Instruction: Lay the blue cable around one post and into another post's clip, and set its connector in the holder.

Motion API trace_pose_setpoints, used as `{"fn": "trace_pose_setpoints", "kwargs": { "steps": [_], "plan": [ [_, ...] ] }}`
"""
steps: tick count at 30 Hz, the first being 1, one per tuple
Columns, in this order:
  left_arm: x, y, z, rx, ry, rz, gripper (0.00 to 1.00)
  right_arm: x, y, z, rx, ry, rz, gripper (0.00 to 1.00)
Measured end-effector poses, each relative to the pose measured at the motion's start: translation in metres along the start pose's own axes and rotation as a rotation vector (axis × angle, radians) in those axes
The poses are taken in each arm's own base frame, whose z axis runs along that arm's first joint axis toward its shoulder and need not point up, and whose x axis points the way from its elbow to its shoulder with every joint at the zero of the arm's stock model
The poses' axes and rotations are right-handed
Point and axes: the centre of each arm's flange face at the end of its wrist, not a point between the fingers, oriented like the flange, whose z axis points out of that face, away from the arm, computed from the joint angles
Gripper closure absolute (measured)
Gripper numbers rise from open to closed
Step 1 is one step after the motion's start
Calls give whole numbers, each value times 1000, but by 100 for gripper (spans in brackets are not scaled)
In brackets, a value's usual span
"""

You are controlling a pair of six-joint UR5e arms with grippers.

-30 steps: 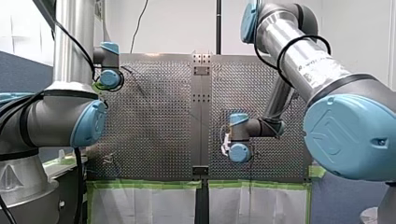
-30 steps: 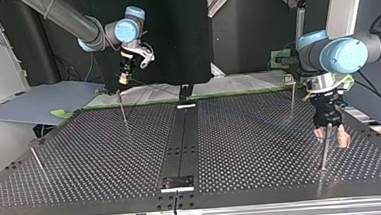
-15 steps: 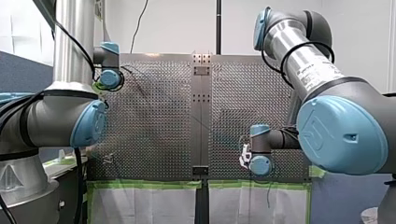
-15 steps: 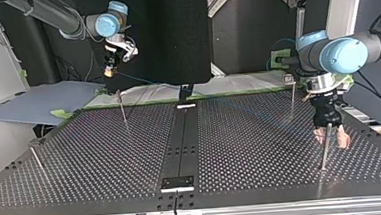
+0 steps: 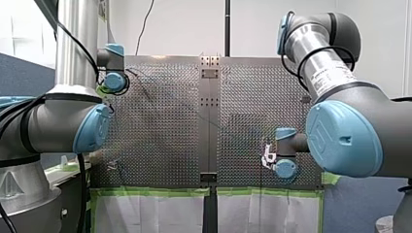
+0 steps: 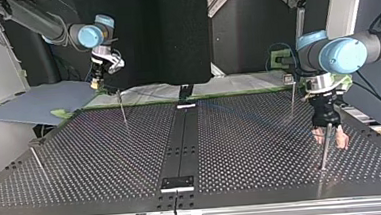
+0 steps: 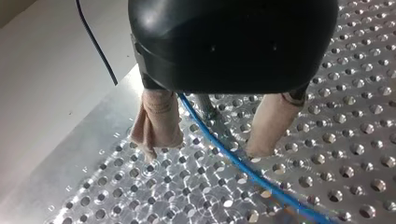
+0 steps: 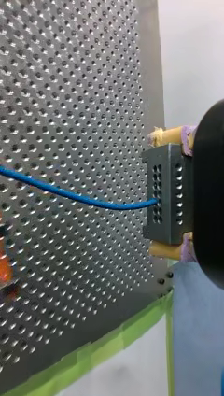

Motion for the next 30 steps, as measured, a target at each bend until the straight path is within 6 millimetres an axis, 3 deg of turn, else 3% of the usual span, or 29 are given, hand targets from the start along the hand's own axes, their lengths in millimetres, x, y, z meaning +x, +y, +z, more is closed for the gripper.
{"fn": "trace_pose_setpoints", "kwargs": {
  "steps": [12,20,30],
  "plan": [
    [2,-3,-1,6,4,-1,0,-33,60,34,-5,-92,-45,98],
    [3,-4,-2,8,6,-1,0,-35,58,38,71,-89,-114,98],
    [4,-6,-3,11,8,-1,0,-41,55,28,158,-101,-181,98]
  ]
}}
